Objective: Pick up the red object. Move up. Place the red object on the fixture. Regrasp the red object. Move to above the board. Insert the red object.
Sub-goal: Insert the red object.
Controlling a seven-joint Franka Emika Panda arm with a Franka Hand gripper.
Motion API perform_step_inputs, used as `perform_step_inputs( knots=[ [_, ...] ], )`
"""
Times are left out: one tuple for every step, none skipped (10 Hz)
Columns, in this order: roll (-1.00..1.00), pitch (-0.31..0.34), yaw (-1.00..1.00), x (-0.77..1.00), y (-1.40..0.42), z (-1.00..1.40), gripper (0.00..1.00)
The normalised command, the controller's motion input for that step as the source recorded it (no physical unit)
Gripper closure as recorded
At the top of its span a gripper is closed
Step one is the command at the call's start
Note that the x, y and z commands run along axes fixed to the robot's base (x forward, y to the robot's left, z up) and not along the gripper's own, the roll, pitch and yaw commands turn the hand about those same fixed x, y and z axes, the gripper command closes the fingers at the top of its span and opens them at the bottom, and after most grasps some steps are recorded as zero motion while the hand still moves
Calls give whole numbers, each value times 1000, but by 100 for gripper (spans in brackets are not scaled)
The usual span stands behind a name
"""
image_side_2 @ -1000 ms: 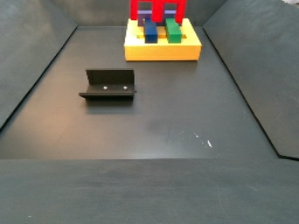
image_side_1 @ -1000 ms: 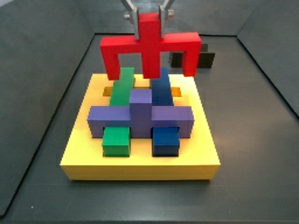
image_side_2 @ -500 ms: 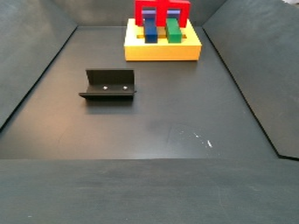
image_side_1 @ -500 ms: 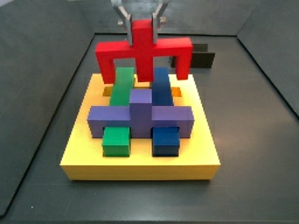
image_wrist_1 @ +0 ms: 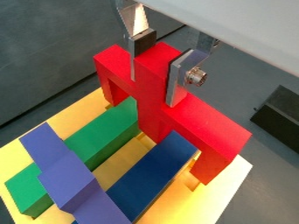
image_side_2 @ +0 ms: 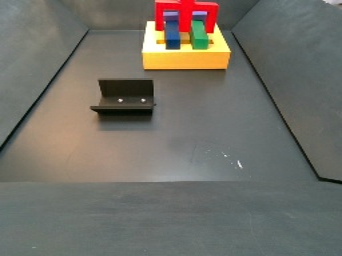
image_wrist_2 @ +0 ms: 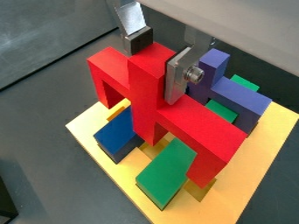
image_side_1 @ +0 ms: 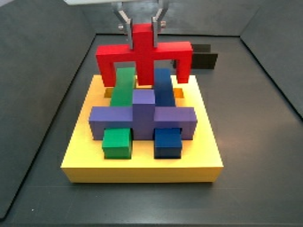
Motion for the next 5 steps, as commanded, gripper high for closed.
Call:
perform_step_inputs(
  knots=[
    [104,0,0,86,34,0,100],
    [137,0,26,0,69,23,100],
    [149,-21,149,-63,0,229,100],
    [74,-63,143,0,0,34,100],
    [9,-60,29,0,0,-74,100]
  ],
)
